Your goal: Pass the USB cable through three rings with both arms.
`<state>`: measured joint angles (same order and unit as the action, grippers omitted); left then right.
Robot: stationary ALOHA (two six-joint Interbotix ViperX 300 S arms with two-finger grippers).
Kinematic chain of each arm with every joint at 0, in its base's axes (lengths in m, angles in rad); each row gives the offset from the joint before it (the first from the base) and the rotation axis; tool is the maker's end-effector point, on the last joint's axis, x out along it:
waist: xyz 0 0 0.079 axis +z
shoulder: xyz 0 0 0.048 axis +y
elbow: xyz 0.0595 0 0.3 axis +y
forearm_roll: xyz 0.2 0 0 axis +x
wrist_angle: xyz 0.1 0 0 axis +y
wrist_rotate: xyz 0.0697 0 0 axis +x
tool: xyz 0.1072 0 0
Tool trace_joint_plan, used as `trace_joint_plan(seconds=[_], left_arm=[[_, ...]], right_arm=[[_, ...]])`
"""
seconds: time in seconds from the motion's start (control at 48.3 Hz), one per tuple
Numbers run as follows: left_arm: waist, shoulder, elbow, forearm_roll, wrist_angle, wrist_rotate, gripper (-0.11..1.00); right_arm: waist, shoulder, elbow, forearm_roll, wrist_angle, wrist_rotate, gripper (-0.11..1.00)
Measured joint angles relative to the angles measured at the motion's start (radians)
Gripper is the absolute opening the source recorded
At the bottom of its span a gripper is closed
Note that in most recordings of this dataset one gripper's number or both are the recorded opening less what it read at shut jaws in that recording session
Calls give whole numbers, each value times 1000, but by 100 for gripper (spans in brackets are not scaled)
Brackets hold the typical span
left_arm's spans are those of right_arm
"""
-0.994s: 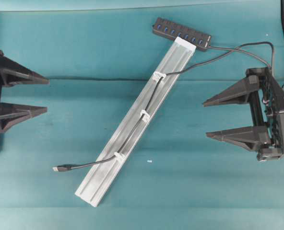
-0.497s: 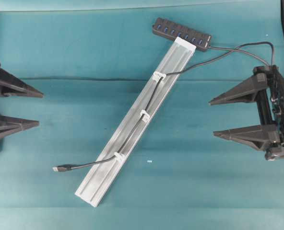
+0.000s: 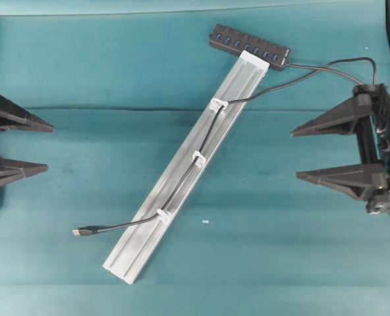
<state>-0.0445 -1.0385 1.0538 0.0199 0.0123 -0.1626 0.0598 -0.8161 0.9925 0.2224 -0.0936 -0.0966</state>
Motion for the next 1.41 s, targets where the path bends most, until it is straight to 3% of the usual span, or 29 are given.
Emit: trace_joint_plan(seconds=[0.414, 1.409], left_arm=[[0, -5, 0, 0, 2, 5, 81], [0, -6, -2, 2, 37, -3, 80]], right_arm=[[-18, -29, 3, 0, 0, 0, 78], [-31, 71, 3, 0, -52, 3, 78]])
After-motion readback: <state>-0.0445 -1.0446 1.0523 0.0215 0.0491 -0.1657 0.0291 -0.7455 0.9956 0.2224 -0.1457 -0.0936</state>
